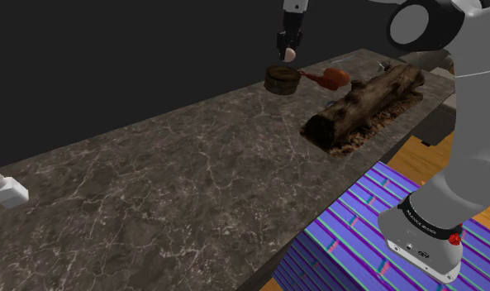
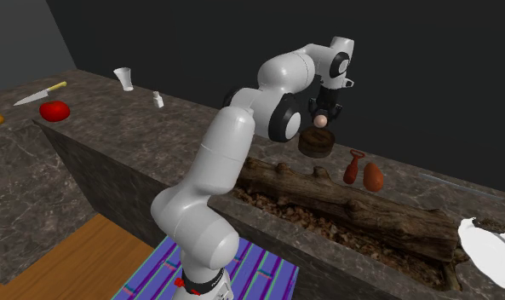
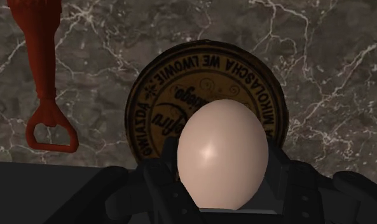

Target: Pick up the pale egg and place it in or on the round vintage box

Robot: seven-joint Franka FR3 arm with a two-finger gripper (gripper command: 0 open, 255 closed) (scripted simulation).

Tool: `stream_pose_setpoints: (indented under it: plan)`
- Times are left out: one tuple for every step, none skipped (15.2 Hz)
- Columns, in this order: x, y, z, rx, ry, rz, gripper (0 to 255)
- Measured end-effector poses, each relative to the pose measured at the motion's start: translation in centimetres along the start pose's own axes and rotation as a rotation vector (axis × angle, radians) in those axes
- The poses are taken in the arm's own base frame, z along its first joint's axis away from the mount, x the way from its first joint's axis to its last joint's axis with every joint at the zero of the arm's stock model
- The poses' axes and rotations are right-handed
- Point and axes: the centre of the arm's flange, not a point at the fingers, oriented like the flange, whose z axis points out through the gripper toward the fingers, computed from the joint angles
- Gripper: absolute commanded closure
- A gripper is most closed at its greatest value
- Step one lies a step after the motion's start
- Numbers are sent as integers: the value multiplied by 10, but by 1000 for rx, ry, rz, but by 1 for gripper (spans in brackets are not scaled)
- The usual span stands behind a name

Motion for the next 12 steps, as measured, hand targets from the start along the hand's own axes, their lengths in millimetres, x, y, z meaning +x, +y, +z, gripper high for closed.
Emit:
stream_pose_setpoints:
  plan:
    - [1, 1, 5, 0, 0, 0, 255]
    - [2, 2, 11, 0, 0, 0, 255]
    - [2, 1, 17, 0, 0, 0, 255]
    - [2, 1, 22, 0, 0, 0, 255]
    - [3, 2, 26, 0, 0, 0, 255]
    - [4, 2, 31, 0, 0, 0, 255]
    - [4, 2, 35, 0, 0, 0, 255]
    - [4, 2, 36, 0, 0, 0, 255]
    - [4, 2, 37, 0, 0, 0, 255]
    - [4, 2, 37, 0, 0, 0, 255]
    - [4, 2, 38, 0, 0, 0, 255]
    - [4, 2, 38, 0, 0, 0, 255]
